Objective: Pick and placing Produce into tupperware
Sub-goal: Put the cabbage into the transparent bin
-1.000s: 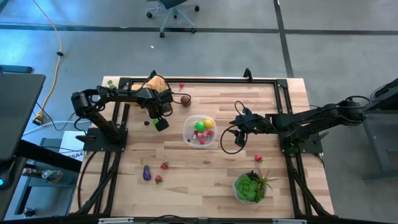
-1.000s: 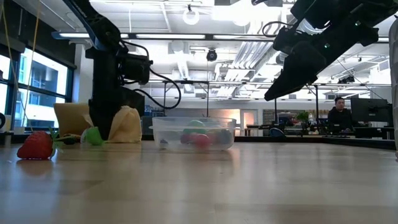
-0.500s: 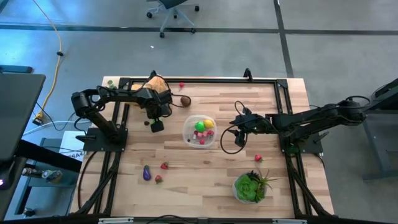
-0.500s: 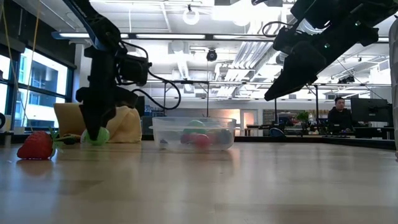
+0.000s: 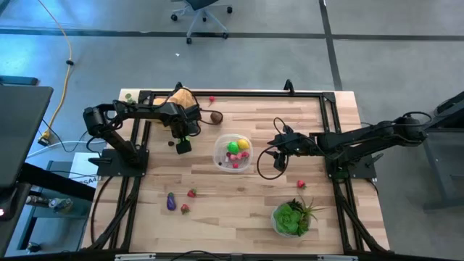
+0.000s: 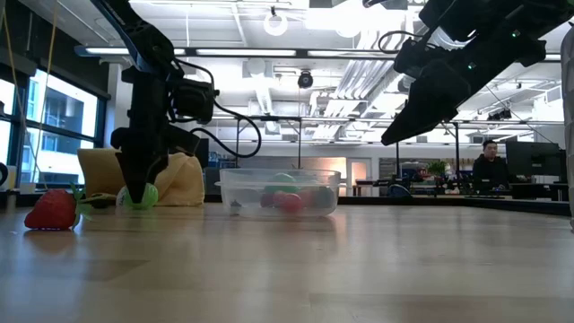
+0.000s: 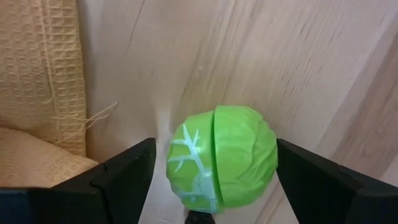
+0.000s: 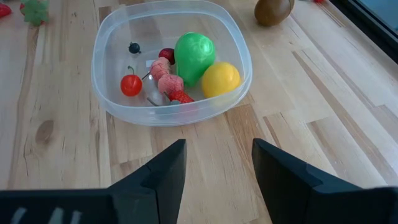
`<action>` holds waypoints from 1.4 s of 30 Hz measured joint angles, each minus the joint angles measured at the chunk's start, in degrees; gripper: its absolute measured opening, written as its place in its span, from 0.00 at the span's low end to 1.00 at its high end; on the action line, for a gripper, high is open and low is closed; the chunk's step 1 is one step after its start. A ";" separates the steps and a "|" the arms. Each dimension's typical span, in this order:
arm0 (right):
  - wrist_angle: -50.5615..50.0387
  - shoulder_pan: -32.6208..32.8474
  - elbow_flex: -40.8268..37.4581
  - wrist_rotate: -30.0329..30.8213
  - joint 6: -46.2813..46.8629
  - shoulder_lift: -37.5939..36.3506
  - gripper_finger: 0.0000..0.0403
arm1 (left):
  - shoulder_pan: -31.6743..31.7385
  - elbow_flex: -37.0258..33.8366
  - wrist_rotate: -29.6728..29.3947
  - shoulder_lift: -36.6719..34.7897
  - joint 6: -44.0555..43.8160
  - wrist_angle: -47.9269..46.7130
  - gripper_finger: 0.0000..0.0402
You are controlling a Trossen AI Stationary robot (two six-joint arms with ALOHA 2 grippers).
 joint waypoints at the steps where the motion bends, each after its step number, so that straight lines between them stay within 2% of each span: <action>1: 0.00 0.00 0.00 -0.01 0.00 0.00 0.44 | 0.00 0.00 0.00 0.00 0.00 0.07 0.77; 19: 0.00 0.00 0.00 0.00 -0.01 0.00 0.44 | 0.00 0.00 -0.06 0.00 -0.02 0.19 0.76; 28: 0.00 0.00 0.00 0.00 0.00 0.00 0.44 | 0.00 0.00 -0.39 0.00 -0.04 0.40 0.60; 31: 0.00 0.00 0.00 -0.02 0.01 0.00 0.44 | 0.00 0.02 -0.39 0.00 -0.03 0.41 0.57; 38: 0.00 0.00 0.00 0.00 0.00 0.00 0.44 | 0.00 0.02 -0.42 0.00 2.84 0.65 0.62; 42: 0.00 0.00 0.00 0.00 0.02 0.00 0.44 | 0.00 0.02 -0.42 0.00 4.54 0.63 0.60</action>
